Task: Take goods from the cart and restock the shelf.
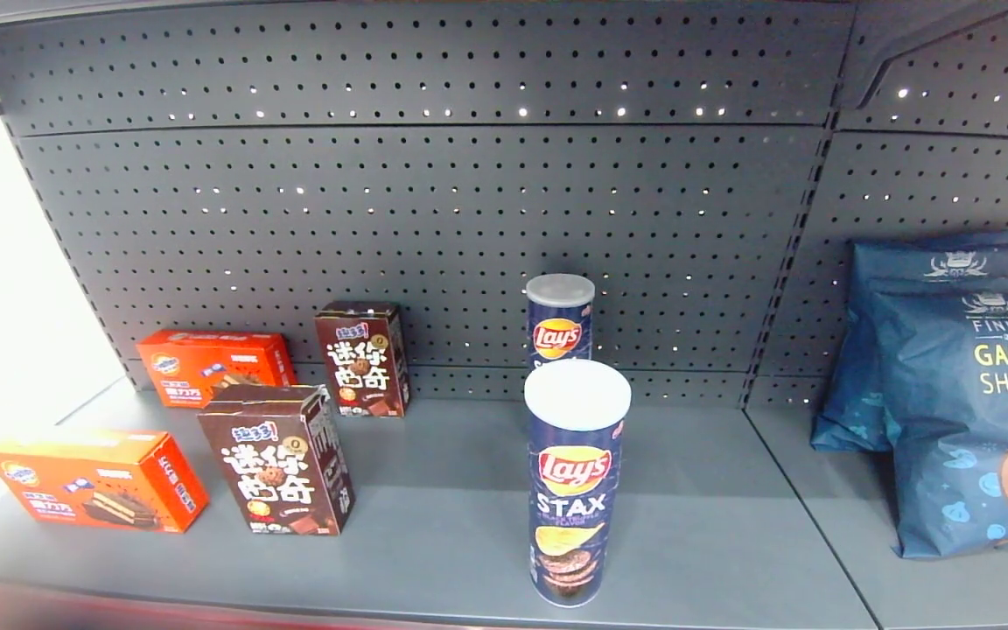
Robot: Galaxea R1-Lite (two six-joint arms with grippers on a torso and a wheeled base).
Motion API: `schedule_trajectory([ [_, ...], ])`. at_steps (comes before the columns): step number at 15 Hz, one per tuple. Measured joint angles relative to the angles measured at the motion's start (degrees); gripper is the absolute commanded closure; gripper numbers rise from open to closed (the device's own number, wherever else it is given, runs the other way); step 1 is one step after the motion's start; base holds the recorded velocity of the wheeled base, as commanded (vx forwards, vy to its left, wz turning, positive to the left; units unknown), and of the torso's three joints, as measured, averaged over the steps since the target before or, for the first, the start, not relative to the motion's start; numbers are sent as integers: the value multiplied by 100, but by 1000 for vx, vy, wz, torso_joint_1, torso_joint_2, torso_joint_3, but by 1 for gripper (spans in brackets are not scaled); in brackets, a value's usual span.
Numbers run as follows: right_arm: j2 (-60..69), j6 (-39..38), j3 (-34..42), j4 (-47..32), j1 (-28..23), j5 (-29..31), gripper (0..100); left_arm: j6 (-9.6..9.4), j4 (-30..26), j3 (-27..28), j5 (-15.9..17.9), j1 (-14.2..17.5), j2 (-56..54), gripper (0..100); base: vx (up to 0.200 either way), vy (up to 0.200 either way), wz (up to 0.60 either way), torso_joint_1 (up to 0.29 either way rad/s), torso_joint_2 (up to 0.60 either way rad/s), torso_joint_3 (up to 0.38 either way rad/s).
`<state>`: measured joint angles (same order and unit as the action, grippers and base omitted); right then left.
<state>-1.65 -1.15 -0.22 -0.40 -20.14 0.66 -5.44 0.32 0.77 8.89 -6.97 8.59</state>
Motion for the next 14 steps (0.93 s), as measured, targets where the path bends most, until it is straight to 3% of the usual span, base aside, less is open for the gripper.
schedule_trajectory([
  [2,96,15,9,18,-152,12,0,82,-11,-41,-216,-83,-100,0,0,0,0,0,0,0],
  [5,154,26,17,16,-194,7,0,255,-45,-67,-1056,-35,-234,0,0,0,0,0,0,0],
  [8,165,28,22,16,-201,5,0,455,-50,-74,-1146,177,-282,0,0,0,0,0,0,0],
  [11,162,71,12,-20,93,18,0,489,-54,-67,-1011,638,-325,0,0,0,0,0,0,0],
  [14,52,107,-5,-93,286,24,0,514,-41,-67,-1022,675,-649,0,0,0,0,0,0,0],
])
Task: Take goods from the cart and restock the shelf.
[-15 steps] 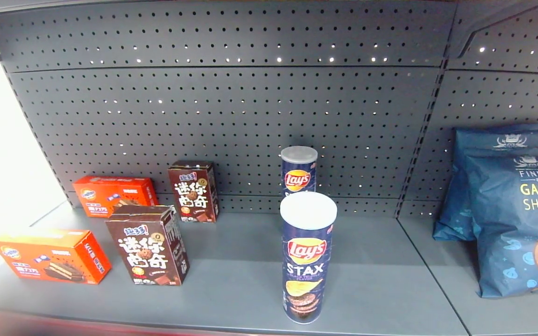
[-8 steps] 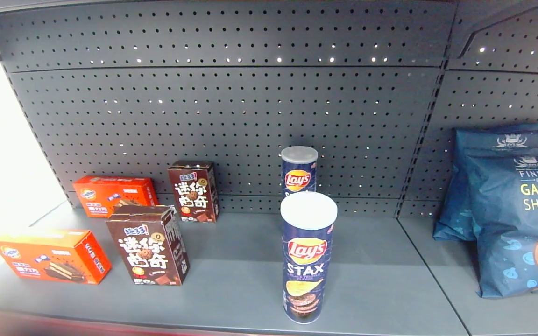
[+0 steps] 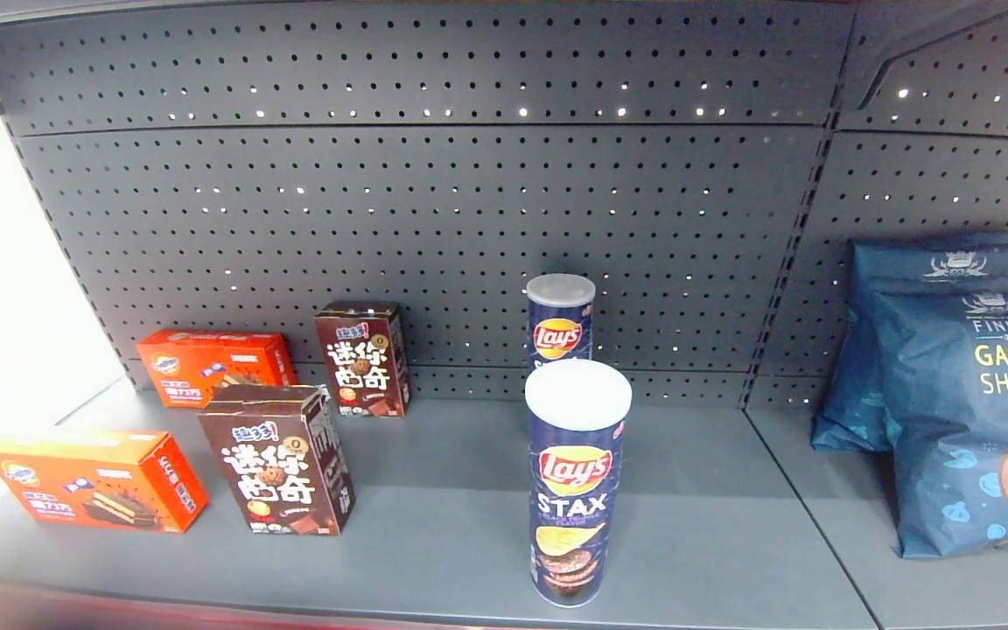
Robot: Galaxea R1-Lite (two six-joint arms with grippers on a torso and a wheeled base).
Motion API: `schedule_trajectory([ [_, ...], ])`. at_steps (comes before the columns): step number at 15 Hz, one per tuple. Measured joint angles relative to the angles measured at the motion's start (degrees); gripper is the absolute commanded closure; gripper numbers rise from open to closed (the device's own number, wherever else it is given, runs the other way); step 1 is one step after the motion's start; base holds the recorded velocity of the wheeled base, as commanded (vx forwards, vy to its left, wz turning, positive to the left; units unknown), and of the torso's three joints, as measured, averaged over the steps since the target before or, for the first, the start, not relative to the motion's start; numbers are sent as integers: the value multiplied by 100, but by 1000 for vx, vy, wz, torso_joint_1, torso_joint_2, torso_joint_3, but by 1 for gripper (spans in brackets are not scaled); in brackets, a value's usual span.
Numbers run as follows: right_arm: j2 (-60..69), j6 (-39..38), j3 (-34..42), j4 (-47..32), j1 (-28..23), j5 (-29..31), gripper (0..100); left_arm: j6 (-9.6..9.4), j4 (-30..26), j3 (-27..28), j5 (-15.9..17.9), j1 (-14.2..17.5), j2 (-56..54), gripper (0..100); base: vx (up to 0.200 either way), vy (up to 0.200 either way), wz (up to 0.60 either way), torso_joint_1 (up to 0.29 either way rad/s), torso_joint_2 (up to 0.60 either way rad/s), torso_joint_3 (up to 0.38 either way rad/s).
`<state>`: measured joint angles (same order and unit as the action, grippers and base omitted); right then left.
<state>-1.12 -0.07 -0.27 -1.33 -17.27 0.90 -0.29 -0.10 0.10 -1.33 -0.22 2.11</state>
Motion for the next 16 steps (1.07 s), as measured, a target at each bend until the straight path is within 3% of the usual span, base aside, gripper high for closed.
schedule_trajectory([
  [4,-529,-6,-6,35,1093,2,0,22,5,-10,11,4,-180,0,0,0,0,0,0,0],
  [7,-190,-11,9,138,1601,27,0,22,2,0,67,4,-211,0,0,0,0,0,0,0],
  [16,61,-9,27,126,1725,-24,0,39,7,-10,100,4,-221,0,-22,0,0,0,0,0],
])
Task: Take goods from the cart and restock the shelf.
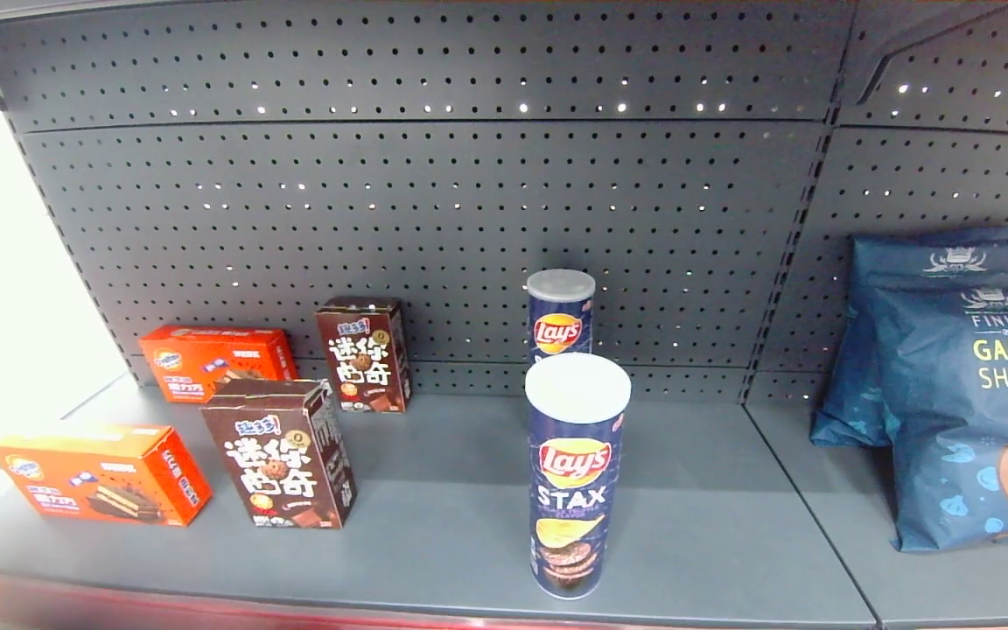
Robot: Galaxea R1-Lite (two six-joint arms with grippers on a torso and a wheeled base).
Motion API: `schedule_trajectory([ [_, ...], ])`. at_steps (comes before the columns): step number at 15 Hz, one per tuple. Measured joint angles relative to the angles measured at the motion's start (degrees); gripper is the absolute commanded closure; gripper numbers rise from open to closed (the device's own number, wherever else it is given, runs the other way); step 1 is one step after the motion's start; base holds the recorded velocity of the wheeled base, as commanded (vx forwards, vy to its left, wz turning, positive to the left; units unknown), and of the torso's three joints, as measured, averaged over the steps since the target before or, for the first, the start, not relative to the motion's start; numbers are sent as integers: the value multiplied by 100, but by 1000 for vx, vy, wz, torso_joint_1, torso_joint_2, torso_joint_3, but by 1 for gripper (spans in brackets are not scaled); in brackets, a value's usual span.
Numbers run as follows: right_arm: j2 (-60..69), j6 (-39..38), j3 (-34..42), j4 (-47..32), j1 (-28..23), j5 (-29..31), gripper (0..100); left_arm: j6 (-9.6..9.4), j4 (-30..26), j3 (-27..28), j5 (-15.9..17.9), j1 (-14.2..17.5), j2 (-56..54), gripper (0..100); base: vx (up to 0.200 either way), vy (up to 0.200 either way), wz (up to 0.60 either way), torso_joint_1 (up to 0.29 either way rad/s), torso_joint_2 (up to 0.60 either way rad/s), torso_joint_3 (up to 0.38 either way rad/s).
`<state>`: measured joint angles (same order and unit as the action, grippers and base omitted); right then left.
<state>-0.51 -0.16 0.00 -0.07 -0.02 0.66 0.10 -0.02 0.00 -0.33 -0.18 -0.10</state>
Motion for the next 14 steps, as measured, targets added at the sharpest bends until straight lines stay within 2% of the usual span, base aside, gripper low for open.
schedule_trajectory([
  [2,7,-2,0,10,-2,-1,0,-20,2,0,11,-4,0,0,0,0,-300,4,1,-1],
  [11,11,0,0,7,2,-6,0,4,2,0,9,2,0,0,0,0,0,0,0,0],
  [12,13,-2,0,7,-2,-6,0,6,2,0,1,2,0,0,0,200,0,-2,2,-2],
  [14,13,-2,0,17,2,-4,0,11,2,0,-7,2,0,0,0,0,0,0,0,0],
])
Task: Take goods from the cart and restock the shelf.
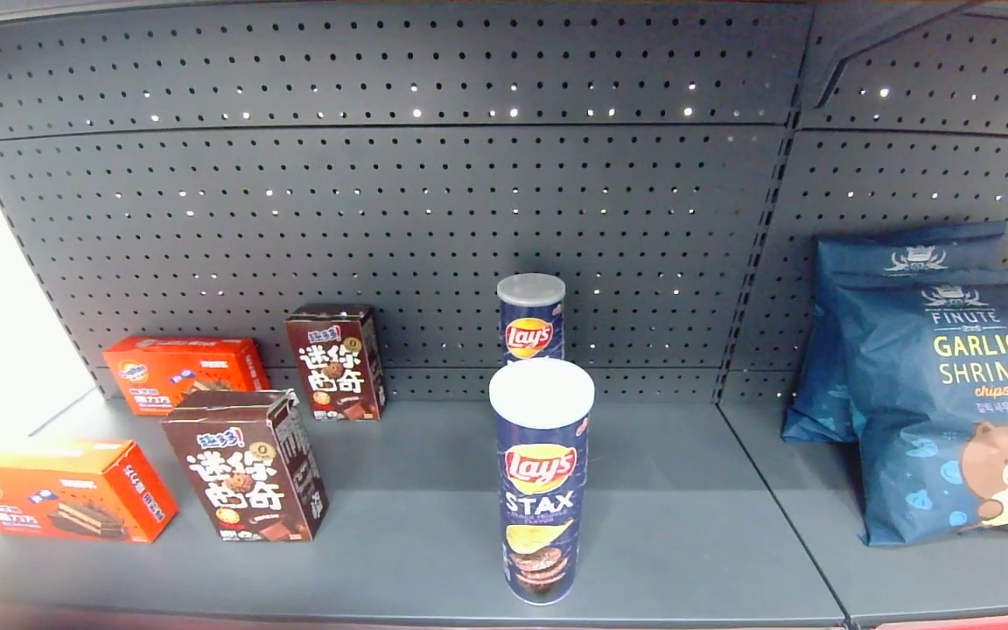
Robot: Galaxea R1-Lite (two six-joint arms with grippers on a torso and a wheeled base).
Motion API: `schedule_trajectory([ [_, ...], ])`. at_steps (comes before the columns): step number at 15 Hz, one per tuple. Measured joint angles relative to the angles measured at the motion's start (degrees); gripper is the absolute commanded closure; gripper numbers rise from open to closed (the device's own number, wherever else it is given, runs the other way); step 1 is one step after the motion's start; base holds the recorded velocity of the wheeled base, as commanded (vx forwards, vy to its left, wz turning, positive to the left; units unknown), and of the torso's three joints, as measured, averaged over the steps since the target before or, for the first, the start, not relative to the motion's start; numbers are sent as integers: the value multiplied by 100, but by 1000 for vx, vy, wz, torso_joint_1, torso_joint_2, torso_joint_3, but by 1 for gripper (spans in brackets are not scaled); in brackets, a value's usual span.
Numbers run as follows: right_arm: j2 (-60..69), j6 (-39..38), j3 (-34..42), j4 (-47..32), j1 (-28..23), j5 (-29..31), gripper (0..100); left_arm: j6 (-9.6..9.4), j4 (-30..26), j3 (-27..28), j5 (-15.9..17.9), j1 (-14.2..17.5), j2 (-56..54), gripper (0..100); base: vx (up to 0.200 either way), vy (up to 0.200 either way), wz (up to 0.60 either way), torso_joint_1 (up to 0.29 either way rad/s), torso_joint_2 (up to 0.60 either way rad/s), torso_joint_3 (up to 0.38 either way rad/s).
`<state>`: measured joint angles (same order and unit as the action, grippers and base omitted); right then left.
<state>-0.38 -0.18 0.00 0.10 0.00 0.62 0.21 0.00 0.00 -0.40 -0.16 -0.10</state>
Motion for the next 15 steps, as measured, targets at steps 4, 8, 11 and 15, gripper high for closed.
schedule_trajectory([
  [4,5,2,0,-2,0,0,0,-11,2,0,13,0,2,0,0,0,0,0,0,0],
  [8,5,0,0,-7,-5,-2,0,-13,0,0,13,0,2,0,0,0,0,0,0,0],
  [11,5,2,0,-10,0,0,0,-11,-2,0,16,0,2,0,0,0,0,0,0,0],
  [15,5,-4,0,-5,-5,-2,0,-11,0,0,18,-2,2,0,0,0,0,0,0,0],
])
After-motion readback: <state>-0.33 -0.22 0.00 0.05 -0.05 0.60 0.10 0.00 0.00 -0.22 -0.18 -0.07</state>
